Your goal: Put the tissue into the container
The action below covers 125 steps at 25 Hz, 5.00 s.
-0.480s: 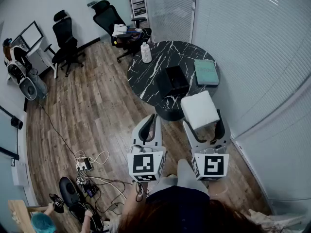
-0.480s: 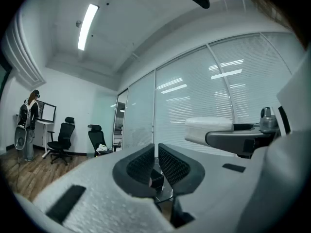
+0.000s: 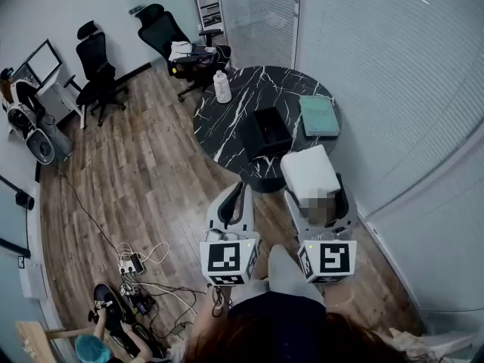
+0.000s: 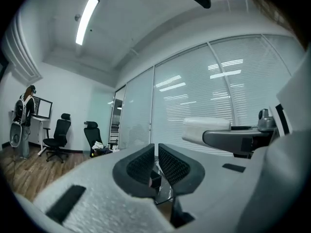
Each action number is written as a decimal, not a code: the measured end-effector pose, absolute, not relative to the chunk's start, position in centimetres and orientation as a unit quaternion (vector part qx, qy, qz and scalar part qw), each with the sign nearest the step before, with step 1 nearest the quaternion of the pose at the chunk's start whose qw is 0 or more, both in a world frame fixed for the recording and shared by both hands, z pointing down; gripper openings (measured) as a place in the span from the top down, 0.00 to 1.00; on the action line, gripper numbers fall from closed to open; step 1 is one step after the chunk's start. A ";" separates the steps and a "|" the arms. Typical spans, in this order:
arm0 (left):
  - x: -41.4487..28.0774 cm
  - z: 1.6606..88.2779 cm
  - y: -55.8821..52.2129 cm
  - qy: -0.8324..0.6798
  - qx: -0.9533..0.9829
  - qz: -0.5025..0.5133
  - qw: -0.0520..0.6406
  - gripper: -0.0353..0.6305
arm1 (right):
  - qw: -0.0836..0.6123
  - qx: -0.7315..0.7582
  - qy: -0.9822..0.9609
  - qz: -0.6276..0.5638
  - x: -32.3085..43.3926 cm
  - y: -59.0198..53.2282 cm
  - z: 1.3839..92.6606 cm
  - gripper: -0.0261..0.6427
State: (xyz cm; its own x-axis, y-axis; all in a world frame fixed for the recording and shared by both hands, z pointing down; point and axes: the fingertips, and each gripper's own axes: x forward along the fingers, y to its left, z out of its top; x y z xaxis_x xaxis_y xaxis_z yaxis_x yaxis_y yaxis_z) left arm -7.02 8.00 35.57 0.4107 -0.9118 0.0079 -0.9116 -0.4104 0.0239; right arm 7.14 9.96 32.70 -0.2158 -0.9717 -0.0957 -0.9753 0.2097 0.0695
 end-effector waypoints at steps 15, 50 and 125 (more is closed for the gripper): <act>-2.7 35.7 -0.9 -0.548 0.837 0.005 0.004 0.88 | 0.012 -0.606 0.794 0.041 10.0 0.6 34.0 0.31; -5.3 36.3 -13.9 -0.578 0.816 0.011 0.019 0.88 | -0.018 -0.596 0.803 -0.015 8.3 -15.5 38.0 0.31; -6.2 43.3 -31.0 -0.553 0.824 0.066 0.106 0.88 | -0.285 -0.572 0.744 -0.195 5.0 -31.9 64.4 0.31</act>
State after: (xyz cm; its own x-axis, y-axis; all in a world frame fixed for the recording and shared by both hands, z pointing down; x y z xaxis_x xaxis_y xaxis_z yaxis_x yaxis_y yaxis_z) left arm -6.18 -30.96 43.28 0.3787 -0.8975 0.2257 -0.9255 -0.3652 0.1007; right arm 4.98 -31.88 64.35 -0.1829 -0.7395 0.6478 -0.9624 0.2692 0.0355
